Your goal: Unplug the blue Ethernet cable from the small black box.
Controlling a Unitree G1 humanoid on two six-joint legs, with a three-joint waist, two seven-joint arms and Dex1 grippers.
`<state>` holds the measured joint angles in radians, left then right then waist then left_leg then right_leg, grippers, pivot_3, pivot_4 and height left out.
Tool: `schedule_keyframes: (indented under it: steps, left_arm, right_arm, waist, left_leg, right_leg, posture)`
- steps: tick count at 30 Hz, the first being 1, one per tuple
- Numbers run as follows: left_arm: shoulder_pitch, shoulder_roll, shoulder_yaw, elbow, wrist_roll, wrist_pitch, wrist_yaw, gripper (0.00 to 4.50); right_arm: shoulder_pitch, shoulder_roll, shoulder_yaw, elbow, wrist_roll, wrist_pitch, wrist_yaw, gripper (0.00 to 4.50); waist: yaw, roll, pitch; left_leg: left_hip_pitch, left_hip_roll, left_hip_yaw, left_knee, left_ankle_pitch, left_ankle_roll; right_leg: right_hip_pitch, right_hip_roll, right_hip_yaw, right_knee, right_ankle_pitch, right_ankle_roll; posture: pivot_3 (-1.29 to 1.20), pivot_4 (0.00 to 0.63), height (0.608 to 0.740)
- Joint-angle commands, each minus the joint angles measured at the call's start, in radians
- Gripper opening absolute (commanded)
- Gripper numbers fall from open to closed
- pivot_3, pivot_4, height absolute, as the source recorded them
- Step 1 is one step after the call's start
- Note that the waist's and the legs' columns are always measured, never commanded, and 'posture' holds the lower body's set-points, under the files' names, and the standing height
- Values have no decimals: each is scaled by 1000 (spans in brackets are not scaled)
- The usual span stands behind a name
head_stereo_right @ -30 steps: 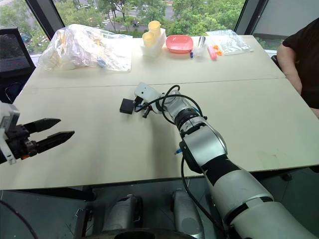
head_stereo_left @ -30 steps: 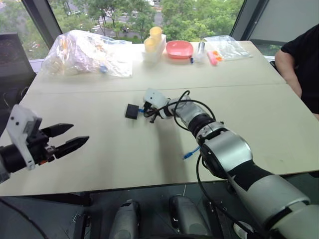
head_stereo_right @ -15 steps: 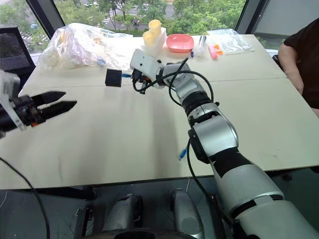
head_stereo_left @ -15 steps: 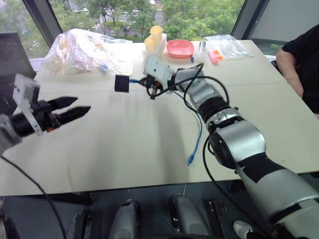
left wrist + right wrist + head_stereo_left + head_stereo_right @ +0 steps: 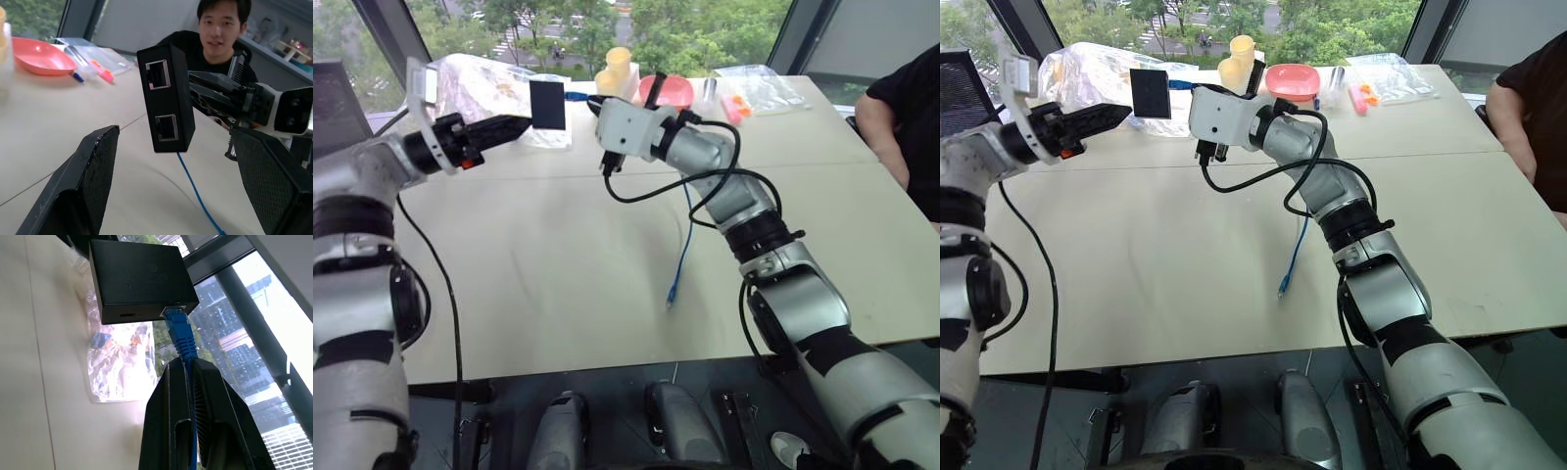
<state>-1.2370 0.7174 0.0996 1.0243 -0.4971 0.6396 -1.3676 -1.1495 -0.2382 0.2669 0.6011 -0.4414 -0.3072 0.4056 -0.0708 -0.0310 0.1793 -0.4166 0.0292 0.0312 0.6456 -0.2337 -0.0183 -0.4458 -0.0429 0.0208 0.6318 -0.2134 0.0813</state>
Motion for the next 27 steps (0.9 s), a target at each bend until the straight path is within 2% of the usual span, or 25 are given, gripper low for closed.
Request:
schedule_keyframes:
  steps: [1,5,14,17,24,26,27]
  left_arm:
    - [-75,-11,5,82,55,-51,-38,3771]
    - [-117,-36,13,138,97,-78,-57,3771]
    - [-157,-60,70,189,117,-94,-54,1194]
    - [-157,-56,73,190,128,-91,-74,538]
    - [-151,-45,76,184,155,-104,-92,535]
    - [-148,-39,78,181,158,-100,-104,535]
    - [-144,-35,78,178,160,-98,-114,535]
  right_arm:
    - [-5,-12,0,-93,-16,7,-40,91]
    - [18,-12,11,-141,-25,26,-45,91]
    - [61,-15,42,-234,-42,62,-34,0]
    - [71,-13,50,-248,-47,69,-31,0]
    - [88,-20,55,-267,-36,79,-22,0]
    - [100,-16,40,-272,10,93,13,0]
    - [115,-13,16,-289,79,114,62,0]
  waist:
    - [1,0,0]
    - [4,0,0]
    - [4,-1,0]
    - [2,-1,0]
    - [4,-1,0]
    - [4,-1,0]
    - [4,-1,0]
  left_leg:
    - [0,0,0,0,0,0]
    - [-2,0,-1,1,0,0]
    - [-3,0,-2,2,0,0]
    - [-3,0,-2,2,0,0]
    - [-3,0,-3,2,0,0]
    - [-3,0,-3,2,0,0]
    - [-3,0,-3,2,0,0]
  right_leg:
    - [0,0,0,0,0,0]
    - [0,0,0,0,0,0]
    - [0,0,-1,0,0,0]
    - [0,0,-1,0,0,0]
    - [0,0,-1,0,0,0]
    - [0,0,-1,0,0,0]
    - [0,0,-1,0,0,0]
  posture:
    - [0,150,740]
    - [0,150,740]
    - [0,150,740]
    - [0,150,740]
    - [0,150,740]
    - [0,150,740]
    - [0,150,740]
